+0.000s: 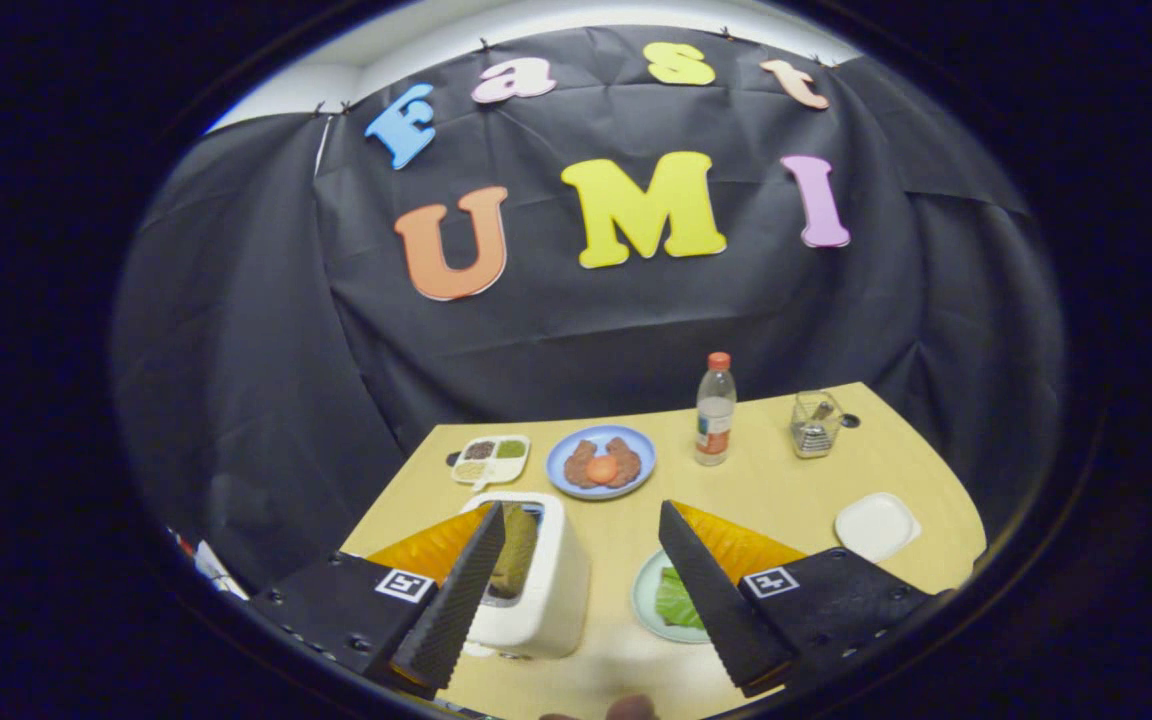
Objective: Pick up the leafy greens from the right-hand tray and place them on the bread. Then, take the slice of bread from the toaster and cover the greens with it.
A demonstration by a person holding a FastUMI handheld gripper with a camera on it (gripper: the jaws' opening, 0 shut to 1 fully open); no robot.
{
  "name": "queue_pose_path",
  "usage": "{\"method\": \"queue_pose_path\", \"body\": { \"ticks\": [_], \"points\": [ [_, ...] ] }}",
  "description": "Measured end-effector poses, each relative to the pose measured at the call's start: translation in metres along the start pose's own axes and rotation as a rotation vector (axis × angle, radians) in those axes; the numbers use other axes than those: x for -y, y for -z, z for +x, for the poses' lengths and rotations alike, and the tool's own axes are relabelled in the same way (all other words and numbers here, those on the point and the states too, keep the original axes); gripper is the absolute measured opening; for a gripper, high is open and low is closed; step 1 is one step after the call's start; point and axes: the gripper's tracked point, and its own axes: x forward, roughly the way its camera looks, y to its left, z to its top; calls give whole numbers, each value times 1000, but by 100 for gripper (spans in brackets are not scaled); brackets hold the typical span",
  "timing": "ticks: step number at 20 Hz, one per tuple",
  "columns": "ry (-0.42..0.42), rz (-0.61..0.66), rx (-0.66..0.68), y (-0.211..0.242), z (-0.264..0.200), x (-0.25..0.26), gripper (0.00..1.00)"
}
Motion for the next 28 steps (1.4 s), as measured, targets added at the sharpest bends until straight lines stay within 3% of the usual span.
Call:
{"method": "queue_pose_path", "body": {
  "ticks": [5,12,18,22,25,26,28],
  "points": [
    [12,-33,-49,26,36,-44,96],
    [92,-31,-121,51,85,-48,93],
    [120,-37,-174,64,103,-52,65],
    [151,-29,-200,67,103,-44,17],
    [91,-25,-203,57,97,-46,10],
    [70,-15,-203,48,92,-48,1],
    [32,15,-162,27,75,-46,1]
  ]
}}
